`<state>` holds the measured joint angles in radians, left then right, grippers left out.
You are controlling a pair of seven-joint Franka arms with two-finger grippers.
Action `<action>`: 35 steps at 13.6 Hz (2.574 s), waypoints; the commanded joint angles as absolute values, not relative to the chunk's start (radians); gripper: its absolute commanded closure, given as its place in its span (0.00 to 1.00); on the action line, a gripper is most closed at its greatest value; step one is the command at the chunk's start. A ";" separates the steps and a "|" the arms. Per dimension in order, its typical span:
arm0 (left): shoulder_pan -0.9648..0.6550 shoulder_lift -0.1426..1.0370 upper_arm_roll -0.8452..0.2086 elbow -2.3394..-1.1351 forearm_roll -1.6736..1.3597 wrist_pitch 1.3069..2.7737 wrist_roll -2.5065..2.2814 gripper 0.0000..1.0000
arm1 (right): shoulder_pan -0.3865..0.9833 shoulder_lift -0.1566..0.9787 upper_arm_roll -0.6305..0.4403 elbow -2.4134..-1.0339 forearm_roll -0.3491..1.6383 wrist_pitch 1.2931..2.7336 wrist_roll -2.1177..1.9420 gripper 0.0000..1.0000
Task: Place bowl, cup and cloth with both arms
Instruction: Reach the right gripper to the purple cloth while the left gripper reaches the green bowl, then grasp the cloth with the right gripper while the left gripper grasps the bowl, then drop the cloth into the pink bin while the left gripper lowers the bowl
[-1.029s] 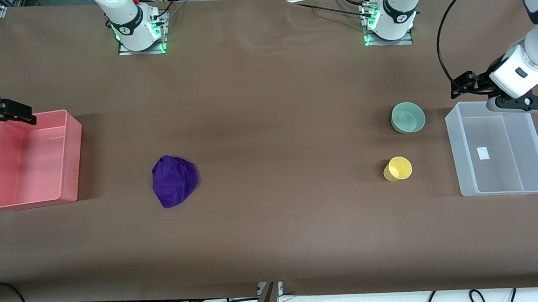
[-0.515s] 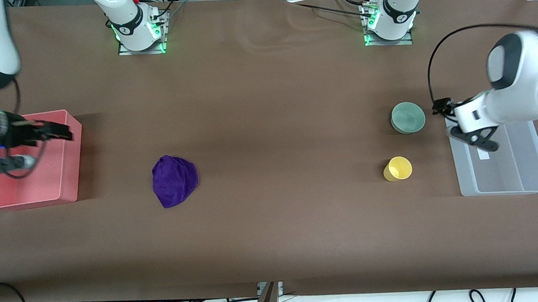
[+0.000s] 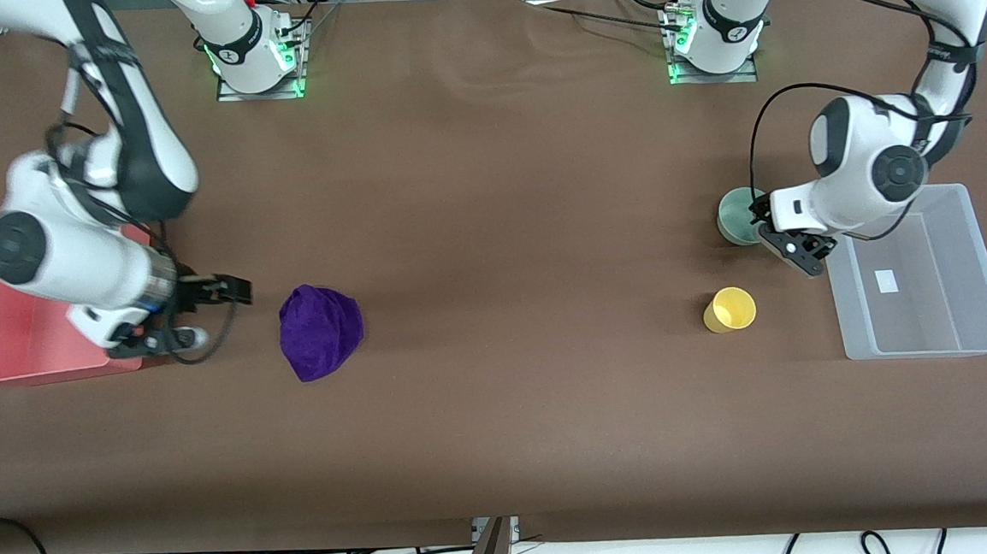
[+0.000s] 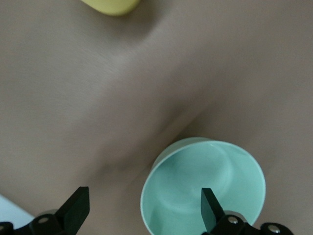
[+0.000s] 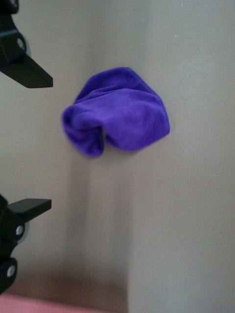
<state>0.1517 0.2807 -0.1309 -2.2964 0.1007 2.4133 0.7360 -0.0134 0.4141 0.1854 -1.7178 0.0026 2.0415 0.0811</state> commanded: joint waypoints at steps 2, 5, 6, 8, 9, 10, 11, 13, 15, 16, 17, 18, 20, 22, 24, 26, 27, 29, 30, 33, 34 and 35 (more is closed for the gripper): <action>0.167 0.331 -0.137 -2.299 0.140 2.470 0.823 0.72 | 0.027 0.506 0.190 -1.770 0.011 2.237 0.149 0.00; 0.166 0.331 -0.137 -2.293 0.140 2.470 0.854 1.00 | 0.048 0.551 0.190 -1.873 0.003 2.419 0.152 0.00; 0.166 0.331 -0.137 -2.289 0.140 2.470 0.862 1.00 | 0.051 0.557 0.190 -1.900 -0.001 2.466 0.147 0.00; 0.166 0.315 -0.137 -2.284 0.140 2.461 0.876 1.00 | 0.052 0.568 0.190 -1.922 -0.002 2.494 0.137 0.76; 0.166 0.296 -0.137 -2.278 0.140 2.453 0.877 1.00 | 0.052 0.568 0.190 -1.922 -0.002 2.491 0.138 1.00; 0.166 0.272 -0.137 -2.257 0.140 2.424 0.885 1.00 | 0.054 0.565 0.190 -1.919 -0.002 2.490 0.137 1.00; 0.166 0.255 -0.138 -2.222 0.140 2.358 0.897 1.00 | 0.052 0.557 0.190 -1.911 -0.002 2.490 0.135 1.00; 0.164 0.248 -0.140 -2.055 0.138 2.127 0.919 1.00 | 0.048 0.528 0.189 -1.893 -0.002 2.458 0.127 1.00; 0.163 0.268 -0.140 -1.868 0.138 1.911 0.937 1.00 | 0.040 0.496 0.186 -1.798 -0.002 2.288 0.104 1.00; 0.166 0.282 -0.135 -1.795 0.138 1.851 0.946 1.00 | 0.035 0.482 0.180 -1.720 -0.002 2.152 0.083 1.00; 0.176 0.296 -0.127 -1.751 0.140 1.833 0.957 1.00 | 0.031 0.470 0.164 -1.633 -0.002 2.006 0.046 1.00; 0.211 0.307 -0.123 -1.726 0.140 1.833 0.972 1.00 | 0.023 0.465 0.137 -1.546 -0.002 1.871 -0.007 1.00; 0.297 0.369 -0.124 -1.674 0.167 1.847 0.998 1.00 | 0.020 0.463 0.037 -1.398 0.003 1.630 -0.157 1.00; 0.383 0.467 -0.126 -1.600 0.195 1.874 1.044 1.00 | 0.020 0.462 -0.087 -1.330 0.009 1.466 -0.311 1.00; 0.432 0.546 -0.124 -1.559 0.198 1.955 1.101 1.00 | 0.020 0.445 -0.203 -1.296 -0.003 1.360 -0.441 1.00; 0.481 0.622 -0.124 -1.559 0.196 2.057 1.123 1.00 | 0.020 0.433 -0.331 -1.296 -0.012 1.344 -0.584 1.00; 0.504 0.655 -0.124 -1.559 0.195 2.092 1.132 1.00 | 0.018 0.437 -0.374 -1.301 -0.014 1.360 -0.638 1.00; 0.517 0.686 -0.124 -1.559 0.186 2.128 1.146 1.00 | -0.020 0.443 -0.405 -1.360 -0.014 1.414 -0.667 1.00; 0.517 0.690 -0.124 -1.559 0.181 2.126 1.146 0.98 | -0.034 0.445 -0.405 -1.405 -0.012 1.451 -0.669 1.00; 0.511 0.680 -0.127 -1.554 0.181 2.115 1.141 0.00 | -0.058 0.445 -0.413 -1.558 -0.006 1.589 -0.696 1.00; 0.505 0.654 -0.133 -1.554 0.179 2.106 1.135 0.00 | -0.063 0.446 -0.417 -1.596 -0.005 1.629 -0.698 1.00; 0.491 0.616 -0.144 -1.552 0.179 2.068 1.128 0.00 | -0.064 0.452 -0.420 -1.624 -0.002 1.662 -0.698 1.00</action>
<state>0.5107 0.6819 -0.1306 -1.5628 0.1753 2.1349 1.1273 -0.0632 0.4745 -0.4125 -1.5480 -0.0061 1.6026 -0.6773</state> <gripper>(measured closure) 0.630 0.982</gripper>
